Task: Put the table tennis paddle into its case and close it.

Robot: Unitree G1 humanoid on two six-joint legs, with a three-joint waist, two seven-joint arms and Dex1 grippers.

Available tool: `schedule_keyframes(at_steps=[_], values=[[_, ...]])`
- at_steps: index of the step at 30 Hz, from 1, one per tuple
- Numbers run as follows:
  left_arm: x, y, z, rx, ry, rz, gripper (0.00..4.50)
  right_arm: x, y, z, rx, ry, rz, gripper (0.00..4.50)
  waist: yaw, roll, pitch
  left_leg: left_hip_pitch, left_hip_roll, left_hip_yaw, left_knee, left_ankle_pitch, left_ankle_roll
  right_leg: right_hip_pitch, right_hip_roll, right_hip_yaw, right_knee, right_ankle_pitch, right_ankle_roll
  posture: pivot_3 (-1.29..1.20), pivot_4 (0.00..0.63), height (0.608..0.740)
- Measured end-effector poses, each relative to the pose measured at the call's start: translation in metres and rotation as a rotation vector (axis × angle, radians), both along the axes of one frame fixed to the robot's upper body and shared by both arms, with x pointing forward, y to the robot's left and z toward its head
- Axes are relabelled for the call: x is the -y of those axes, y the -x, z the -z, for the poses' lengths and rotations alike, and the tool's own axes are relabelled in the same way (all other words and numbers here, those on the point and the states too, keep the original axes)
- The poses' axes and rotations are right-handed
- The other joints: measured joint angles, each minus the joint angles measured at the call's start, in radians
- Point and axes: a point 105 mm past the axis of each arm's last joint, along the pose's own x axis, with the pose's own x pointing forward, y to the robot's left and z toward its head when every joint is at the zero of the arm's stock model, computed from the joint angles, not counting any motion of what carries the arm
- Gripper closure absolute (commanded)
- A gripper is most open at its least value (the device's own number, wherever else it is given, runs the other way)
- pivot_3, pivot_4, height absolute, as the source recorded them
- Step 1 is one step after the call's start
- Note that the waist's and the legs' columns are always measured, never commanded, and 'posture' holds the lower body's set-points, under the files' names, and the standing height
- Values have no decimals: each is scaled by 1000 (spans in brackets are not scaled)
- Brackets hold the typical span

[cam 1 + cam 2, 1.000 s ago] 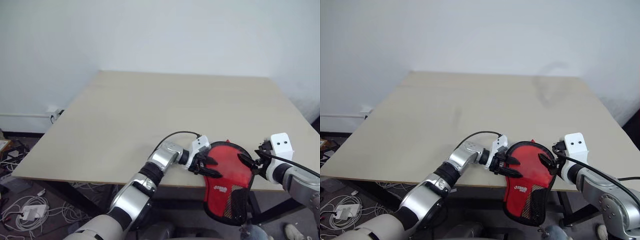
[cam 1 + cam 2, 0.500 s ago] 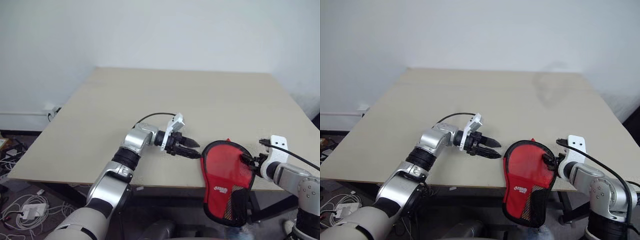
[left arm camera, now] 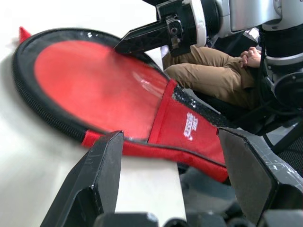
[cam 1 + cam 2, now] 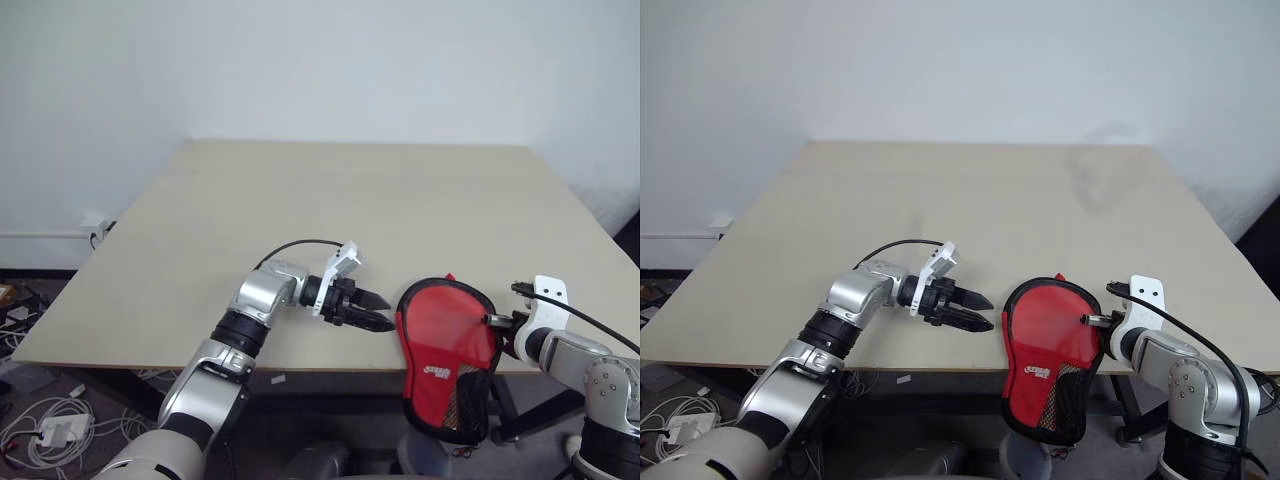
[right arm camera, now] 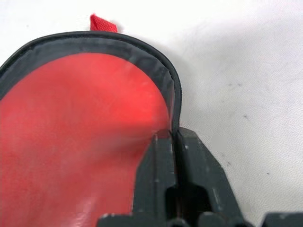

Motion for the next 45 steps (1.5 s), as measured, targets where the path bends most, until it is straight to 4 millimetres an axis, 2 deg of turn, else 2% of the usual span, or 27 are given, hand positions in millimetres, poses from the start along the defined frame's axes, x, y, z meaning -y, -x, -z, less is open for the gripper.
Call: schedule_keyframes(at_steps=[5, 7, 11, 16, 21, 24, 27, 30, 32, 34, 35, 36, 43, 45], values=[[0, 2, 4, -34, -12, -16, 1146, -12, -11, -4, 73, -40, 43, 4458, -13, 2, 1, 0, 0, 0, 0, 1, -2, -4, 4, 7, 2, 1, -2, 0, 0, 740], [3, 3, 4, -39, -8, -12, 1146, -18, -27, -16, 147, -37, 73, 4458, -22, 5, 3, 0, -1, 0, 0, 1, -2, -7, 5, 11, 4, 3, -1, 0, 0, 740], [4, 6, 5, -69, -7, -11, 1146, -16, -53, -46, 292, -19, 171, 4458, -22, 6, 4, 0, 0, 0, -1, 6, -9, -11, 13, 19, 5, 7, -3, 0, 0, 740], [1, 8, 6, -87, -22, -18, 1146, -14, -78, -57, 359, 3, 252, 4458, -28, 6, 4, 0, 0, -1, -4, 8, -13, -14, 15, 22, 6, 9, -5, 0, 0, 740], [1, 13, 5, -114, -17, -29, 1146, -41, -111, -78, 421, -63, 232, 4458, -50, 7, 4, 1, 2, -1, -8, 12, -18, -17, 17, 22, 6, 10, -8, 0, 0, 740], [1, 13, 5, -116, -23, -37, 1146, -52, -125, -85, 447, -77, 219, 4458, -56, 7, 4, 3, 2, -1, -10, 13, -20, -16, 18, 22, 6, 10, -8, 0, 0, 740], [0, 13, 6, -116, -34, -55, 1146, -61, -133, -77, 428, -89, 210, 4458, -55, 7, 4, 7, 1, -1, -15, 14, -22, -14, 18, 22, 6, 10, -8, 0, 0, 740], [0, 14, 6, -127, -31, -66, 1146, -70, -136, -59, 374, -61, 186, 4458, -56, 7, 4, 10, 1, 0, -18, 15, -23, -13, 18, 24, 6, 10, -8, 0, 0, 740], [0, 13, 6, -128, -29, -73, 1146, -78, -131, -40, 303, -26, 144, 4458, -57, 6, 4, 11, 2, 0, -21, 15, -24, -13, 18, 24, 5, 10, -9, 0, 0, 740], [0, 12, 6, -124, -27, -80, 1146, -87, -118, -10, 198, 7, 87, 4458, -59, 6, 4, 12, 4, -1, -24, 16, -26, -14, 19, 25, 5, 10, -9, 0, 0, 740], [0, 12, 6, -121, -29, -84, 1146, -90, -113, 1, 165, 15, 74, 3999, -62, 7, 4, 12, 4, -1, -24, 16, -26, -14, 19, 26, 5, 10, -10, 0, 0, 740], [0, 11, 6, -114, -31, -91, 1146, -92, -111, 2, 163, 15, 68, 3817, -66, 7, 4, 12, 5, -2, -24, 16, -27, -14, 19, 27, 6, 10, -11, 0, 0, 740], [0, 0, 5, -76, -11, -155, 1146, -97, -106, -7, 191, 30, 4, 1372, -78, 7, 4, 12, 5, -3, -24, 16, -28, -14, 19, 25, 6, 10, -12, 0, 0, 740], [-3, -3, 7, -71, -2, -171, 1146, -94, -108, -19, 240, 37, 0, 1372, -76, 7, 4, 12, 5, -4, -23, 16, -28, -14, 19, 24, 6, 10, -12, 0, 0, 740]])
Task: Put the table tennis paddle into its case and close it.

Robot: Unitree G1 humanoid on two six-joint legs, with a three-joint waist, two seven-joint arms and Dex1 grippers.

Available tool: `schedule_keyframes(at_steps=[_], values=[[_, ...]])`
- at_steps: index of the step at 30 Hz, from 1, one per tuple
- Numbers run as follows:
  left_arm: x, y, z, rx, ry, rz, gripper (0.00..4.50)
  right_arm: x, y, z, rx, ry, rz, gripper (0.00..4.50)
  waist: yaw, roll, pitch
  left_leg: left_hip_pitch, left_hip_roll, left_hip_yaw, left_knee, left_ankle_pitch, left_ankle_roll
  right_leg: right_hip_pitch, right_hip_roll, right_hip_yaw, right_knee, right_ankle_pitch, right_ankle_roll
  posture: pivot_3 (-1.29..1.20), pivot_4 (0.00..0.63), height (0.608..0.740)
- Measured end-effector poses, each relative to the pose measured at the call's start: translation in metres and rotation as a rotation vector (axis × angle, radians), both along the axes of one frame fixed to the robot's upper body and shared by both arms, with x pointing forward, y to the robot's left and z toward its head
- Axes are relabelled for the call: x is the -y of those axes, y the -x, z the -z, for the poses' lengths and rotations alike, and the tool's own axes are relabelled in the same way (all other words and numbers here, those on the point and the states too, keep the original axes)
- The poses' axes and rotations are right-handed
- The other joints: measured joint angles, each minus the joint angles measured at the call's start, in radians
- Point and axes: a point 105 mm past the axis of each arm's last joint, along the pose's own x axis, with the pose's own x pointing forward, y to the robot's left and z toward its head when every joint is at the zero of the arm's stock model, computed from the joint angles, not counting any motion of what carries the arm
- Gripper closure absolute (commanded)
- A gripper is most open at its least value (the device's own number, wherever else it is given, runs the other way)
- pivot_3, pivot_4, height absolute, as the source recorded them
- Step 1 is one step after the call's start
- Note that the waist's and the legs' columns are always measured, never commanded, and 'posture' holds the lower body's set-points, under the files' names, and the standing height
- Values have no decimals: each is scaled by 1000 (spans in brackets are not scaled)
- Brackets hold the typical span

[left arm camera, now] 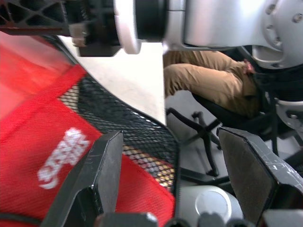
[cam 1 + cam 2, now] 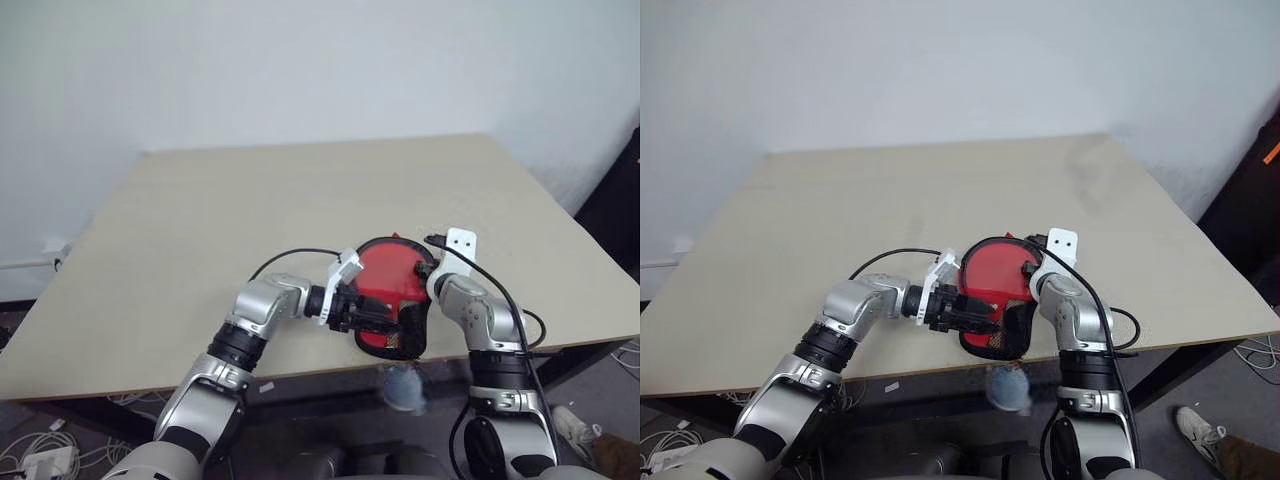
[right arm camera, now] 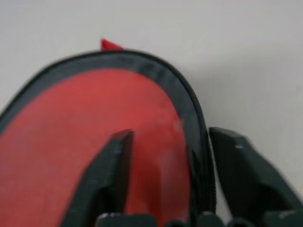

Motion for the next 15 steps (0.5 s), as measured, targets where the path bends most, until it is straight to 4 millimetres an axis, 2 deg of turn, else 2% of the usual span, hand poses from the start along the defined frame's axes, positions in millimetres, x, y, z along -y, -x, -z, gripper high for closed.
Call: schedule_keyframes(at_steps=[3, 6, 8, 11, 15], values=[[-4, -9, 4, 9, 2, -33, 1146, 9, 0, -28, 134, 0, -11, 1372, 4, 0, 0, -1, -1, -1, 2, 0, 0, 1, 0, -1, 0, 0, 0, 0, 0, 740], [-12, -28, 5, 45, -10, -100, 1146, 21, 8, -51, 278, -13, -56, 1372, 13, -1, 0, -1, -1, -2, 3, 0, 1, 2, -1, -3, -1, 0, 0, 0, 0, 740], [-15, -34, 4, 70, -17, -116, 1146, 21, 16, -52, 312, -66, -93, 1372, 11, -2, 1, -1, -1, -3, 4, -1, 1, 2, -2, -3, -1, 0, 0, 0, 0, 740], [-20, -39, 3, 82, -11, -145, 1146, 16, 28, -42, 310, -89, -168, 1372, 10, -2, 1, -2, -1, -3, 4, -1, 2, 2, -1, -3, 0, 0, 0, 0, 0, 740], [-32, -42, 4, 89, -31, -176, 1146, 12, 34, -34, 295, -98, -200, 1372, 10, -2, 1, -2, -1, -3, 4, -1, 2, 1, -1, -3, 0, 0, 0, 0, 0, 740]])
